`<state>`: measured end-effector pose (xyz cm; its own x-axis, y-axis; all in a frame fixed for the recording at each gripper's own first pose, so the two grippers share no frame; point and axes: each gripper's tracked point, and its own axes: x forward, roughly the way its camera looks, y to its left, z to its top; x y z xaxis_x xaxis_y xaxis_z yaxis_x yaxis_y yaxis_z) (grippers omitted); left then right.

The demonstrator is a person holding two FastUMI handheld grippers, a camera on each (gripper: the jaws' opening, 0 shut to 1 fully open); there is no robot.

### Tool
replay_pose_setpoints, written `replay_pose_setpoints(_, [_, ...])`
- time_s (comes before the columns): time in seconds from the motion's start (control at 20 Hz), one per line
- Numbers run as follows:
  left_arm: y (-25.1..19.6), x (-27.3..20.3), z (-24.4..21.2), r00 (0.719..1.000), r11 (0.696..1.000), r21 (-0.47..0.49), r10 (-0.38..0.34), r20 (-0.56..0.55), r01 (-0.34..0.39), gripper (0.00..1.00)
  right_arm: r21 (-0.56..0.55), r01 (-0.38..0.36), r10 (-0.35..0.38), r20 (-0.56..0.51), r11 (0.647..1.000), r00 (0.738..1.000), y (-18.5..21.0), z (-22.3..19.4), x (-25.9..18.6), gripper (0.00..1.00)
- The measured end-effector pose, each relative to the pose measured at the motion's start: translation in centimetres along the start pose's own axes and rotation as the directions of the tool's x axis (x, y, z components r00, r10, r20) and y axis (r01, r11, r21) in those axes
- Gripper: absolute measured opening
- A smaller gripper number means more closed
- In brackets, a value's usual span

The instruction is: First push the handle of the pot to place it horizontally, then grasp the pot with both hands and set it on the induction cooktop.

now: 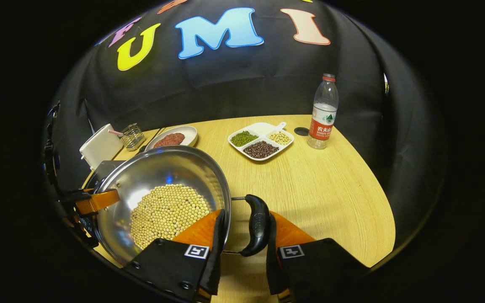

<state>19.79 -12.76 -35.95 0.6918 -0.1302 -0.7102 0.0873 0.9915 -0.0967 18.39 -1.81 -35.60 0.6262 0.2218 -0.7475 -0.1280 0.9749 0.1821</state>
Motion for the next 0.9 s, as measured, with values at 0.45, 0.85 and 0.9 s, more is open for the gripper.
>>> replay_pose_setpoints(0.45, [6.1,-1.8,2.0,1.0,1.0,0.016,-0.024,0.001,0.024,0.52,0.018,0.029,-0.029,0.0,0.999,1.0,6.3,0.9,-1.7,0.43])
replay_pose_setpoints(0.85, [13.4,-2.3,2.6,1.0,1.0,0.007,-0.021,-0.006,0.021,0.52,0.014,0.03,-0.03,0.002,0.999,1.0,13.2,1.3,-1.2,0.43])
replay_pose_setpoints(0.9, [14.3,-2.3,2.6,1.0,1.0,0.006,-0.021,-0.006,0.021,0.52,0.016,0.03,-0.03,0.004,0.999,1.0,14.1,1.3,-1.1,0.43])
